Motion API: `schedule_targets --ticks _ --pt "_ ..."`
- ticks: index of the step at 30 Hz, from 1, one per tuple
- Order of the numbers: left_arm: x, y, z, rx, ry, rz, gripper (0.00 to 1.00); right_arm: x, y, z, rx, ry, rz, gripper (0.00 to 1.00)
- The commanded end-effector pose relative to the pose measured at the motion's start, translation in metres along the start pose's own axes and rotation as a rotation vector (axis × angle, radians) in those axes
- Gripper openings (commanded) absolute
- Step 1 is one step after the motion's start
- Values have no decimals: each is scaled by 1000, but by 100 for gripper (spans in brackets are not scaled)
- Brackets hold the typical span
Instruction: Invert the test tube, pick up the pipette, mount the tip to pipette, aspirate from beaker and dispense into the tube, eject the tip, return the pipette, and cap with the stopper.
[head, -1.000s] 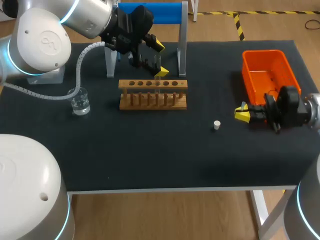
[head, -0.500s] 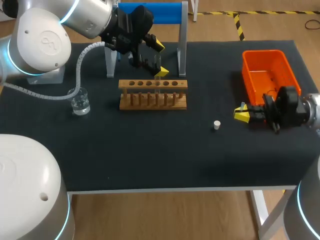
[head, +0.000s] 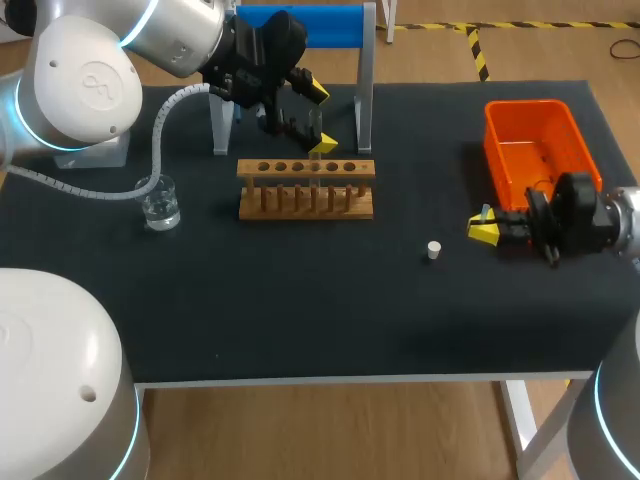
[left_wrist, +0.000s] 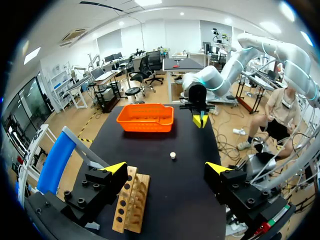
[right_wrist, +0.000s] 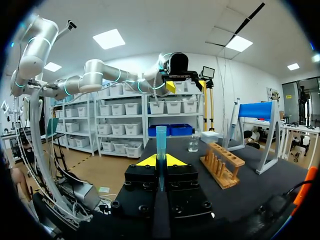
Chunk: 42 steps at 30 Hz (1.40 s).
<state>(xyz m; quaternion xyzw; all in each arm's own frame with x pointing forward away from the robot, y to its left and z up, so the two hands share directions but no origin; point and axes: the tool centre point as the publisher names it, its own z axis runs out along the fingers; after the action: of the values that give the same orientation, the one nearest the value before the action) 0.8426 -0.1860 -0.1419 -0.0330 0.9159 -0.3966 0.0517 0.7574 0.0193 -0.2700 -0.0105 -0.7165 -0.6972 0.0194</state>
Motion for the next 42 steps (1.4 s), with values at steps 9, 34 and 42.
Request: schedule_targets --ticks 9,34,42 --pt "-15 39 -29 -61 -73 -106 100 0 0 -1 0 2 0 0" --pt "-48 129 -88 -168 -333 -441 100 0 0 -1 0 2 0 0" --pt "-57 139 -91 -181 -439 -539 100 0 0 -1 0 2 0 0"
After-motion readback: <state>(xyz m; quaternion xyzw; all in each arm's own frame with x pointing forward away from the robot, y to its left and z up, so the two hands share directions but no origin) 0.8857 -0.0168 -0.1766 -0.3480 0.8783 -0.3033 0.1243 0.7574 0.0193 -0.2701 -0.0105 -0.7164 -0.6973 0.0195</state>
